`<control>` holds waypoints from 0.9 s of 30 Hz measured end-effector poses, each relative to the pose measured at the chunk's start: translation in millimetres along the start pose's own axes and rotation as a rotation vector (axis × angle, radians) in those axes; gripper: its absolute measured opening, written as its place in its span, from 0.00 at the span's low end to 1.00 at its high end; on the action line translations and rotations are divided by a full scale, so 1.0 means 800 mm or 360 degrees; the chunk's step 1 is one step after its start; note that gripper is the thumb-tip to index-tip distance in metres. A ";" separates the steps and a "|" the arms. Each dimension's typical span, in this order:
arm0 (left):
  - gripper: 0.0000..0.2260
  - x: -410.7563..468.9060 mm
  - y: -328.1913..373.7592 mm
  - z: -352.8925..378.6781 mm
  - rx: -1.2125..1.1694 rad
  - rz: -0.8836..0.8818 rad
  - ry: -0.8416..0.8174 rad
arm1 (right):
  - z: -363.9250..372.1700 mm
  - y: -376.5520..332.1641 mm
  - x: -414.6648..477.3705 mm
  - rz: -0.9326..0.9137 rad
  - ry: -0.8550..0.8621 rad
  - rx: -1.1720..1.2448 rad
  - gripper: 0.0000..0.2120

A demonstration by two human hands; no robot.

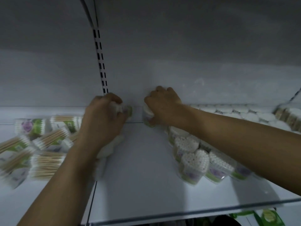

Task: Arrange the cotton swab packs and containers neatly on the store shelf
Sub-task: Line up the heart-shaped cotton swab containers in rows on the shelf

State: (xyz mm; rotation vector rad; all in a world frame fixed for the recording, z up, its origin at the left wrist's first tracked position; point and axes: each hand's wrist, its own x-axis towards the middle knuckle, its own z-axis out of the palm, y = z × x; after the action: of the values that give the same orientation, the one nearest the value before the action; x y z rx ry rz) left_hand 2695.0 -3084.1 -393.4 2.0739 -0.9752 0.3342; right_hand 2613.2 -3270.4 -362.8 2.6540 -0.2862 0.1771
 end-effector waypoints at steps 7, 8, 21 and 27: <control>0.17 -0.002 -0.017 -0.055 -0.0346 -0.0192 0.0333 | -0.018 -0.021 -0.007 -0.0140 0.0050 0.0381 0.20; 0.15 -0.007 -0.020 -0.062 -0.0405 -0.0199 0.0401 | -0.021 -0.030 -0.007 -0.0254 -0.0038 0.0581 0.17; 0.15 -0.108 -0.019 -0.103 -0.0845 -0.0318 0.0746 | -0.020 -0.126 -0.004 -0.1059 0.0167 0.0327 0.30; 0.15 -0.114 -0.019 -0.100 -0.0908 -0.0242 0.0889 | -0.030 -0.106 -0.016 -0.0962 0.0305 0.0854 0.21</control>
State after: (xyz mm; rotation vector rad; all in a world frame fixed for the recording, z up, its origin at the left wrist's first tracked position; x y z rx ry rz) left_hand 2652.4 -2969.6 -398.2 1.4080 -0.4914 0.4604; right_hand 2618.7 -3183.2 -380.8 3.0636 0.7173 0.3419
